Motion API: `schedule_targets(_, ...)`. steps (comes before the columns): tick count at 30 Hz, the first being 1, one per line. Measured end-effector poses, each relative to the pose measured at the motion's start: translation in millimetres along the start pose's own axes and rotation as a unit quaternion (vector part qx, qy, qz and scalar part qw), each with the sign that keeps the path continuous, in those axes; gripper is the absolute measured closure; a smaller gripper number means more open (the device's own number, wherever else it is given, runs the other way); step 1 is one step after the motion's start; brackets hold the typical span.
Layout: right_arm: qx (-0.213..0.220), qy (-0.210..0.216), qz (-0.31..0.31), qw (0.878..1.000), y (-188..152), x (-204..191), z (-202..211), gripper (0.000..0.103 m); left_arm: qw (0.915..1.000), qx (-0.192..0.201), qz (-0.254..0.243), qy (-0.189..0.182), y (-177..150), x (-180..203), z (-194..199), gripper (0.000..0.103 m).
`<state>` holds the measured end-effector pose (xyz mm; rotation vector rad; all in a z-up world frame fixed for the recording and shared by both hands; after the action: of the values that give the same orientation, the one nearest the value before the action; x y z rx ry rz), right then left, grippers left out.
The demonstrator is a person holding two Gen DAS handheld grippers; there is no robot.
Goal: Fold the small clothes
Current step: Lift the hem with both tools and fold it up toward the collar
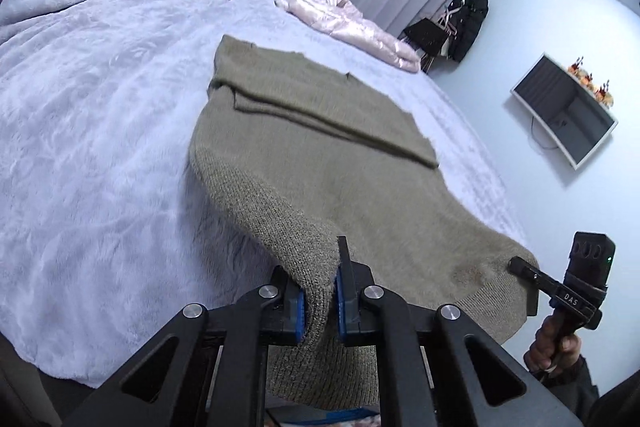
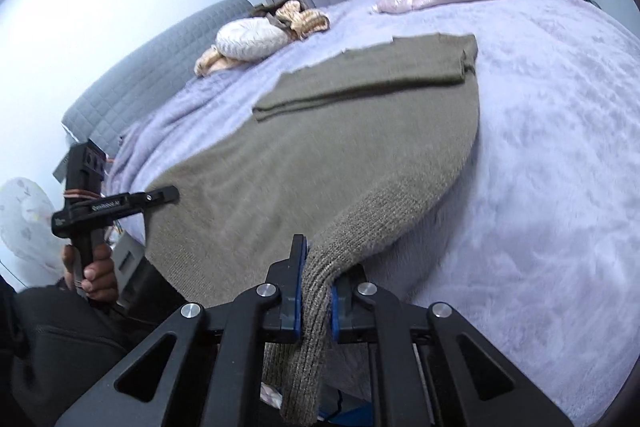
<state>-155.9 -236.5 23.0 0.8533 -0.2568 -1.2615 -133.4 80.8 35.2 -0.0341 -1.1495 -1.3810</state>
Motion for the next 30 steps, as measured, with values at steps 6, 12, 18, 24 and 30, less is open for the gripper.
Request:
schedule_targets(6,0.041,0.023,-0.052,0.998,35.3,10.3,13.0,0.093,0.9980,0.043,0.032,-0.034,39.0,1.6,4.5,0.091)
schedule_targets(12,0.083,0.021,-0.097,0.992,79.2,21.2,16.1,0.093,0.9968,0.057,0.048,-0.028,75.1,0.4,-5.0,0.091)
schedule_targets(18,0.092,0.002,-0.103,0.990,118.3,25.7,5.0,0.093,0.9968,0.064,0.046,-0.010,104.9,-2.0,-13.2,0.091)
schedule_targets(24,0.099,-0.009,-0.094,0.991,150.8,25.9,-2.0,0.093,0.9963,0.067,0.052,-0.004,122.6,-3.3,-19.9,0.091)
schedule_targets(30,0.092,-0.019,-0.103,0.990,169.1,30.3,-14.1,0.093,0.9964,0.060,0.059,0.012,143.3,-2.9,-33.2,0.091)
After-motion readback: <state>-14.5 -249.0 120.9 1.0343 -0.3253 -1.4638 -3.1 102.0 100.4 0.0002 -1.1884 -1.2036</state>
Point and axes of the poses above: each gripper's, at about its wrist camera, not at the fingertips, and z roughly against the way its jaws point, x to its right, y to its top, the point moved 8 cm from there along -z, roughly the way its jaws point, and after that the axes turned 13 degrees about -y, right-handed, at the moved point
